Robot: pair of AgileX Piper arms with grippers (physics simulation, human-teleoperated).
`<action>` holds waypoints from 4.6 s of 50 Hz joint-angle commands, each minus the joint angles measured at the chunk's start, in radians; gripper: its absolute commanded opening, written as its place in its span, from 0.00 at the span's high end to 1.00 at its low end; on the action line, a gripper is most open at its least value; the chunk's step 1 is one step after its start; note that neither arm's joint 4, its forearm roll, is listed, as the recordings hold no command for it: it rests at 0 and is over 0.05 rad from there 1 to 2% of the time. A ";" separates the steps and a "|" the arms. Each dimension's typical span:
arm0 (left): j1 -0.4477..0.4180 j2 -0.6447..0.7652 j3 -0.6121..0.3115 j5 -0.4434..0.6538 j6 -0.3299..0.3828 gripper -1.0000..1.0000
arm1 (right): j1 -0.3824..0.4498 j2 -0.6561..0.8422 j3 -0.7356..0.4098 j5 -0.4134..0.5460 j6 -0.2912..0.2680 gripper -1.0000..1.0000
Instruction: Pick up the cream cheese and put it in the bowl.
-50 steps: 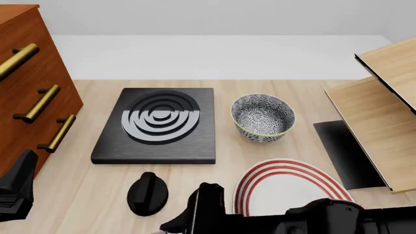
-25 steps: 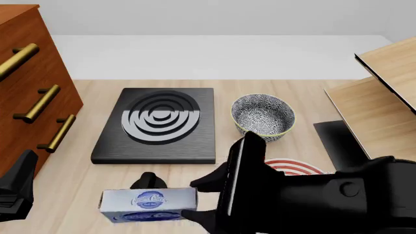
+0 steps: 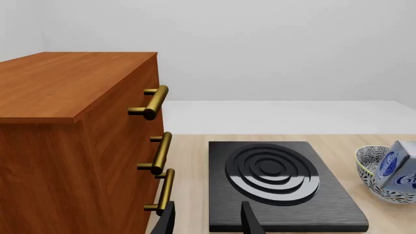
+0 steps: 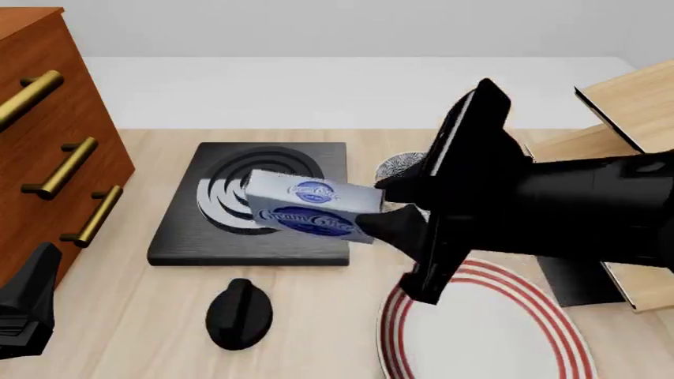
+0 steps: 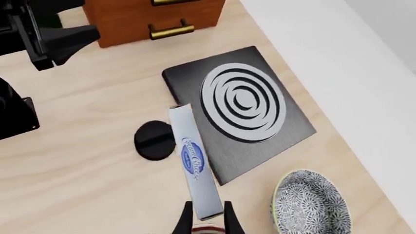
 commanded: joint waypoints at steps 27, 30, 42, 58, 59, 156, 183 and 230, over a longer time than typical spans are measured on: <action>0.000 0.000 0.000 0.000 0.000 0.00 | -0.433 0.131 -0.284 0.263 -0.113 1.00; 0.000 0.000 0.000 0.000 0.000 0.00 | -0.457 0.137 -0.294 0.275 -0.120 1.00; 0.000 0.000 0.000 0.000 0.000 0.00 | -0.556 0.172 -0.299 0.289 -0.137 1.00; 0.000 0.000 0.000 0.000 0.000 0.00 | -0.620 0.219 -0.277 0.264 -0.148 1.00; 0.000 0.000 0.000 0.000 0.000 0.00 | -0.627 0.225 -0.277 0.261 -0.147 1.00; 0.000 0.000 0.000 0.000 0.000 0.00 | -0.620 0.437 -0.127 -0.014 -0.081 1.00; 0.000 0.000 0.000 0.000 0.000 0.00 | -0.623 0.463 -0.127 -0.031 -0.080 1.00; 0.000 0.000 0.000 0.000 0.000 0.00 | -0.564 0.258 -0.226 0.110 -0.036 0.00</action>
